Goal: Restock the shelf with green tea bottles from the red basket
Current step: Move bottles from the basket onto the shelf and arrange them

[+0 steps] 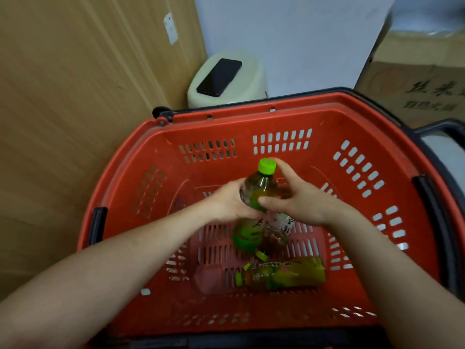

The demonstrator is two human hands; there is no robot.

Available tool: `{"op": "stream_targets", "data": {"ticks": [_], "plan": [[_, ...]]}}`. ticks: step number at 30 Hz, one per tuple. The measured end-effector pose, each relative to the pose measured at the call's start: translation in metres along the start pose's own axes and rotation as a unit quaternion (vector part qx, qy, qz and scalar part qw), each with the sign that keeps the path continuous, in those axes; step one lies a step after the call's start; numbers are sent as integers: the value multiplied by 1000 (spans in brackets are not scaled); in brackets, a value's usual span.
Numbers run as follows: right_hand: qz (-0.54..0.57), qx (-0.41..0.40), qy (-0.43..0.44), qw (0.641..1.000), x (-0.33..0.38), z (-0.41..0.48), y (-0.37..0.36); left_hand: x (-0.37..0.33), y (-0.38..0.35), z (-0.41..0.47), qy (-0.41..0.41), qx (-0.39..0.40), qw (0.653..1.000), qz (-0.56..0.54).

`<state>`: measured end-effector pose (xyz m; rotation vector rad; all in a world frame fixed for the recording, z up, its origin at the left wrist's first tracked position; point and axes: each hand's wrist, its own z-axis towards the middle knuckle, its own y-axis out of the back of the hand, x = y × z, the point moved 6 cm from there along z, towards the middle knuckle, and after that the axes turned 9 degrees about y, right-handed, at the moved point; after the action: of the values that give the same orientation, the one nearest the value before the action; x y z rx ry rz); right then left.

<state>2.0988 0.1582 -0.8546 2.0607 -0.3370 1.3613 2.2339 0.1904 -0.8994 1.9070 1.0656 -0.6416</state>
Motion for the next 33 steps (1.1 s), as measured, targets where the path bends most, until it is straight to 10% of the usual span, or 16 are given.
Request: {"op": "stream_targets", "data": {"ticks": [4, 9, 13, 18, 28, 33], "plan": [[139, -80, 23, 987, -1, -2, 16, -37, -24, -12, -23, 53, 979, -197], [57, -170, -3, 984, -13, -10, 31, -23, -35, 1, 42, 108, 965, -233], [3, -269, -49, 962, -18, -20, 53, 19, -53, 40, 99, 10, 994, 37], [-58, -299, -57, 951, -22, -21, 66, 70, -118, 78, 152, 35, 952, 263], [-87, -294, -68, 949, -37, -11, 73, 55, -83, 79, 177, -22, 978, 104], [-95, -262, -43, 959, -12, -14, 63, 0, 16, -12, 201, -122, 935, 266]]}}
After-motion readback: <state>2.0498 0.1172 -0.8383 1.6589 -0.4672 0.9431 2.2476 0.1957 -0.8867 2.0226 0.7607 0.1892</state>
